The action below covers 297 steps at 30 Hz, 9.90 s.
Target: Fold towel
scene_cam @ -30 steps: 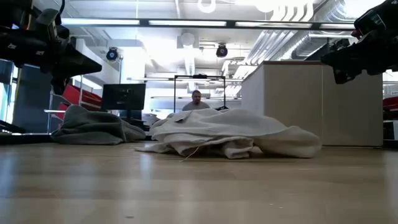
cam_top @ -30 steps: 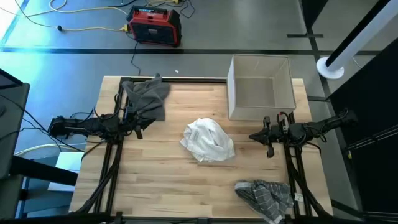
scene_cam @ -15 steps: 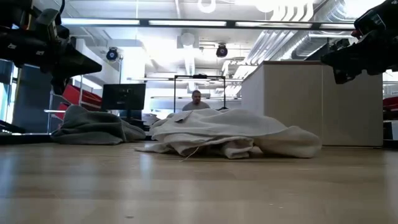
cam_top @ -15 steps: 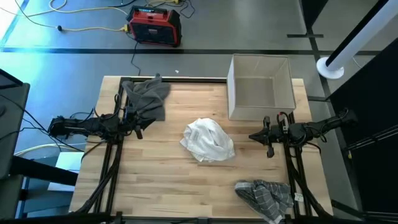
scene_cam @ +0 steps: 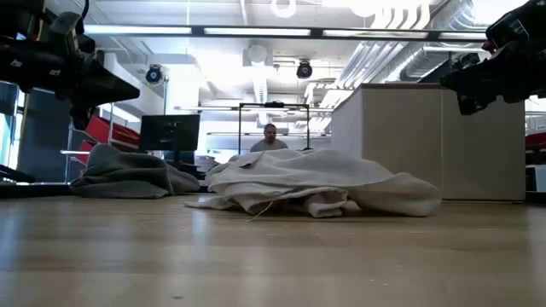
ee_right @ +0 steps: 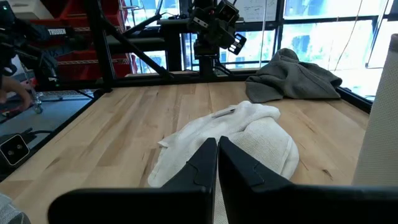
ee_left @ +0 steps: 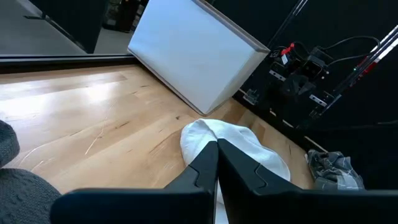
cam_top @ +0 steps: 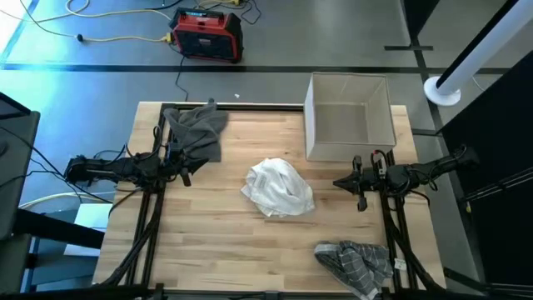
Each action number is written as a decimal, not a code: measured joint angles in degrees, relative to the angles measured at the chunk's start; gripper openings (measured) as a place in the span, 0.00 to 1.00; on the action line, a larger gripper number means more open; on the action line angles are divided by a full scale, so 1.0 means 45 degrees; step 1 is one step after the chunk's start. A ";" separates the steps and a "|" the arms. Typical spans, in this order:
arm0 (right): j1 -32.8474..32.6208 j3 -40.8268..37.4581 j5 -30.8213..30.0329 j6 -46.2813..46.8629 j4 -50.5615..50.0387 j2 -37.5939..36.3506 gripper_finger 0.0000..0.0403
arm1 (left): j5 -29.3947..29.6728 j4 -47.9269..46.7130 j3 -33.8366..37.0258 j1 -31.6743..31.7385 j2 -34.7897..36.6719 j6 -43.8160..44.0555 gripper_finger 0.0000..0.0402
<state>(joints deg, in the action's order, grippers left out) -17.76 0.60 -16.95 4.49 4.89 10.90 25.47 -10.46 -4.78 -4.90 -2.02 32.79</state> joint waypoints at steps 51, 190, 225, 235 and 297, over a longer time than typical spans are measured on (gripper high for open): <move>0.0010 0.8695 -0.1837 0.0722 -0.3900 0.2499 0.00 | -0.1151 -0.0169 -0.7065 0.0003 -0.2083 -0.7252 0.00; -0.0005 1.8185 0.0758 0.4337 -1.4450 0.9330 0.00 | -0.9019 -0.0459 -1.3459 0.1162 -1.7570 0.5930 0.00; 0.0498 1.5519 0.2035 0.3920 -0.9288 1.3880 0.05 | -0.7837 -0.8255 -1.3896 0.1246 -1.6383 0.2441 0.01; 0.0534 1.5781 0.2195 0.4688 -0.9341 1.4159 0.14 | -0.6801 -0.4533 -1.3896 0.1496 -1.7820 0.2228 0.30; 0.3029 1.5857 0.4381 0.4701 -0.8028 1.6679 0.28 | -1.0306 -0.9478 -1.4483 -0.3617 -1.6718 0.0094 0.00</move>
<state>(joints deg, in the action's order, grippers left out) -4.13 71.96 2.76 25.64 -31.24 85.95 -20.90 -53.11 -69.95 -21.18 -77.25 33.21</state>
